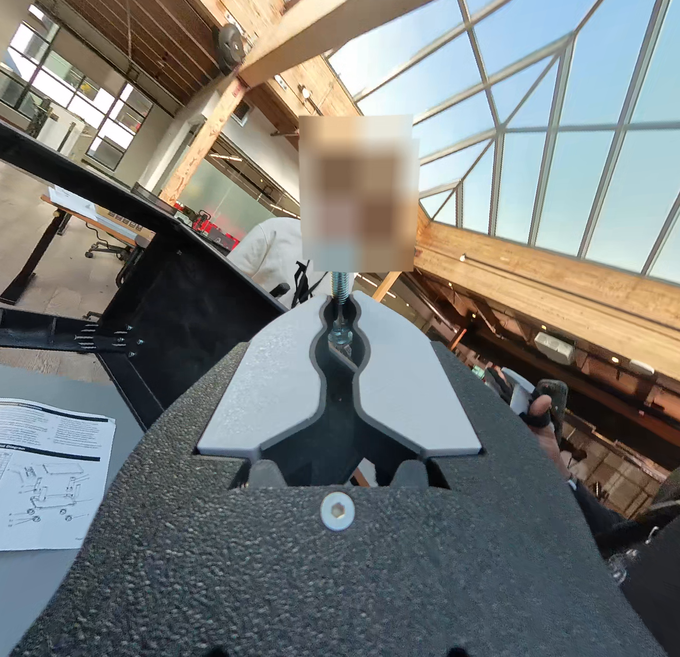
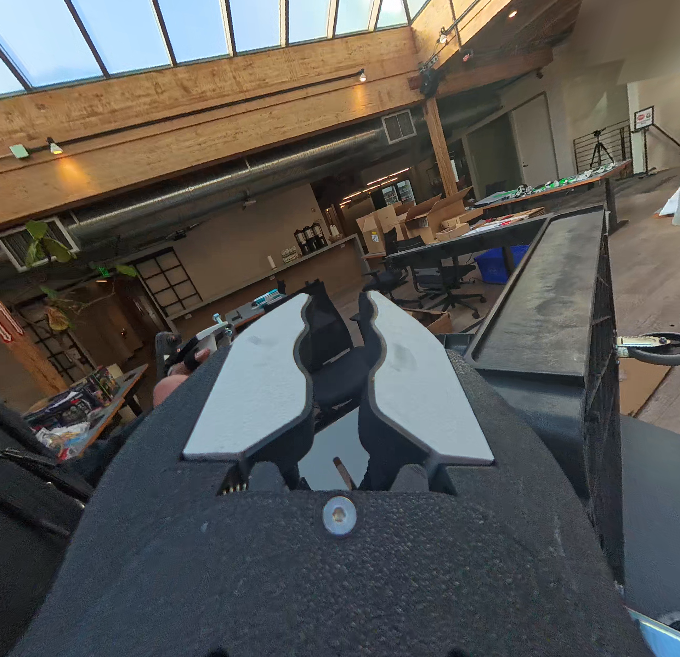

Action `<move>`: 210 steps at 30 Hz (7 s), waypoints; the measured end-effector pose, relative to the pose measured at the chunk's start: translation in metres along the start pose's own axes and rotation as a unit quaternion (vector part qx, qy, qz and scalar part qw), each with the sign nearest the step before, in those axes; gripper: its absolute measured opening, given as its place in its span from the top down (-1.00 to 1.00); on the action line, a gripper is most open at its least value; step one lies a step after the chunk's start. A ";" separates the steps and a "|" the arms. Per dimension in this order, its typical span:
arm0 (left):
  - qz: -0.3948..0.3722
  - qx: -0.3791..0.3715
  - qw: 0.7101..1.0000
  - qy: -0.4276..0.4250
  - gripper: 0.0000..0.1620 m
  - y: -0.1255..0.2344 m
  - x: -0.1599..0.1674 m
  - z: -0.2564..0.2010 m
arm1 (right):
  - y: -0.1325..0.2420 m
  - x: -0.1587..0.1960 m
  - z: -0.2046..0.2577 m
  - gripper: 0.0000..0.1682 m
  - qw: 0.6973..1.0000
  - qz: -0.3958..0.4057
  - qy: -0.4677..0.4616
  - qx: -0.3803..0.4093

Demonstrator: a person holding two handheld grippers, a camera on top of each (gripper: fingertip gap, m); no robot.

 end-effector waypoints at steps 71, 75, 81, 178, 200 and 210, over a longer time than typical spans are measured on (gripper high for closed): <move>0.267 0.203 0.923 -0.190 0.92 -0.137 0.188 -0.211 | -0.052 0.081 0.046 0.65 0.979 0.105 0.166 0.053; 0.268 0.205 0.922 -0.190 0.92 -0.137 0.192 -0.212 | -0.052 0.082 0.047 0.65 0.979 0.098 0.169 0.053; 0.274 0.197 0.921 -0.194 0.92 -0.130 0.194 -0.208 | -0.055 0.091 0.047 0.65 0.979 0.106 0.163 0.056; 0.298 0.200 0.909 -0.213 0.92 -0.054 0.183 -0.179 | -0.072 0.161 0.078 0.66 0.970 0.157 0.156 0.102; 0.291 0.198 0.911 -0.215 0.92 -0.067 0.184 -0.171 | -0.077 0.157 0.068 0.67 0.970 0.157 0.157 0.103; 0.291 0.194 0.912 -0.214 0.92 -0.070 0.184 -0.165 | -0.079 0.157 0.064 0.68 0.969 0.159 0.157 0.102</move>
Point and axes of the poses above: each gripper's, where its closed fingertips meet, y back along the fingers, x out of its underside, z = x × y across the jaws, the point moved 1 cm from there along y, back along the fingers, and after that the axes turned 12 degrees about -y, right-handed, at the moved point
